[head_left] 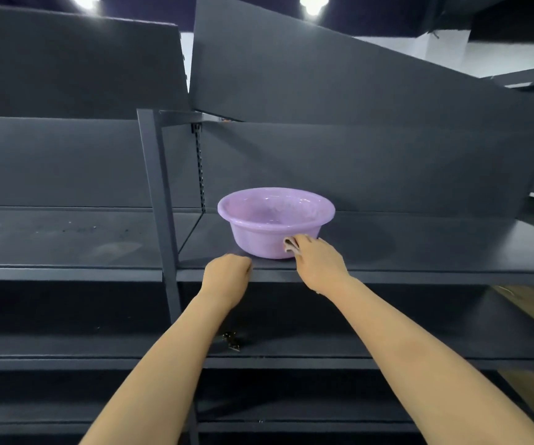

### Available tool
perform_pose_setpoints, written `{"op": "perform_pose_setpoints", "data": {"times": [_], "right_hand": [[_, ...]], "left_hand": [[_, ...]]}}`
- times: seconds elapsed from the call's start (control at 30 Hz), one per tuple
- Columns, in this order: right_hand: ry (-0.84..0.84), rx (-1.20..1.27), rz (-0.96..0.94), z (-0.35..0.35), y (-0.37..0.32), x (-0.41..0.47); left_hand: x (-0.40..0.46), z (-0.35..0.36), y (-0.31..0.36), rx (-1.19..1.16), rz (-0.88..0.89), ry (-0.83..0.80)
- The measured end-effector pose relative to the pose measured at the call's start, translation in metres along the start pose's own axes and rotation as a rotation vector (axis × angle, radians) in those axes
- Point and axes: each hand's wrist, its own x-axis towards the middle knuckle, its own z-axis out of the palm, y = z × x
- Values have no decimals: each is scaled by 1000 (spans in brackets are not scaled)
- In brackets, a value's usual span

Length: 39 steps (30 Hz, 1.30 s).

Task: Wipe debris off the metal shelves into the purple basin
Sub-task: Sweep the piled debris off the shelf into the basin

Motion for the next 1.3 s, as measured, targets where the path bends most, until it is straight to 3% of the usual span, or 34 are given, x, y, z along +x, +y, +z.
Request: {"op": "perform_pose_setpoints", "data": {"times": [0.2,0.53,1.07,1.3], "right_hand": [[3,-7,47,-6,29,10],[13,-38,26,-3,68,32],[14,-8,20,5,86,46],[64,-45,67,-11,82,22]], "left_hand": [[27,12,17,-257,-121,-45],[78,22,46,-1180,-703,-83],[107,12,59,-1760,-1046,77],[76,4,50,-1814,-1099,124]]}}
